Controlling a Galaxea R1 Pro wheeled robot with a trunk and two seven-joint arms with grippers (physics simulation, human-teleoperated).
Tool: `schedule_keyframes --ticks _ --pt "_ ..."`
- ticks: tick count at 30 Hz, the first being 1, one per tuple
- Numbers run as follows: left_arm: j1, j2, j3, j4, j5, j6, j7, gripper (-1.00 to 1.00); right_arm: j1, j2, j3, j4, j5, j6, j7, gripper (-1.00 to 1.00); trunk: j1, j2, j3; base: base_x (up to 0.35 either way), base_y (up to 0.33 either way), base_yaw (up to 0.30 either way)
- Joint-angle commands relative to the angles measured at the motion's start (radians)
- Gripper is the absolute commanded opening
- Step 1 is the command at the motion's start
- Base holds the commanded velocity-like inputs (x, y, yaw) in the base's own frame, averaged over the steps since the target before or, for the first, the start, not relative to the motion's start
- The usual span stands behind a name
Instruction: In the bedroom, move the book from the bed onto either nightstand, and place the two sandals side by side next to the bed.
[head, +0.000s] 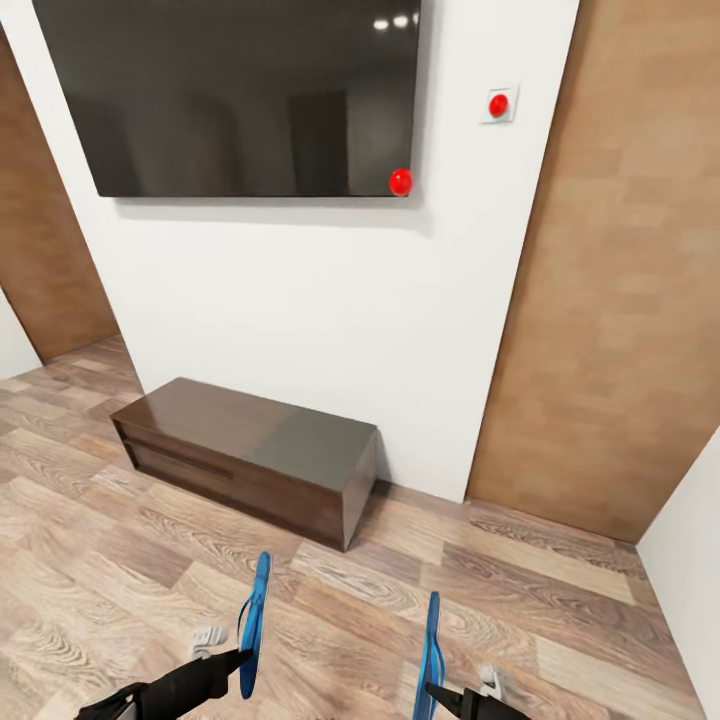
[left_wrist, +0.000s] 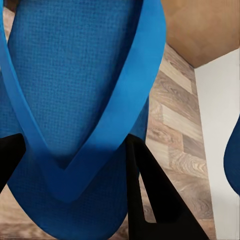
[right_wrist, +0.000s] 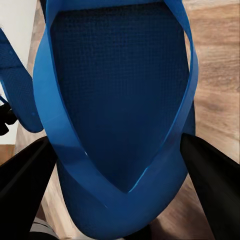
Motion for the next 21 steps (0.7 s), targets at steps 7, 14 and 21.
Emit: schedule_keyframes --ticks 7,14,21 --pt "-0.001 0.0 0.001 0.002 0.0 -0.003 -0.003 -1.0 0.0 0.0 -0.009 -0.001 0.0 0.01 0.004 -1.0 0.0 0.0 -0.004 0.0 0.0 0.282" --pt "-0.001 0.0 0.001 0.002 0.0 -0.003 -0.003 -1.0 0.0 0.0 -0.009 -0.001 0.0 0.01 0.004 -1.0 0.0 0.0 -0.008 0.0 0.0 0.282" --pt "-0.001 0.0 0.001 0.002 0.0 -0.002 -0.002 -1.0 0.0 0.0 -0.009 -0.001 0.0 0.01 0.004 -1.0 0.0 0.0 -0.011 0.0 0.0 0.282"
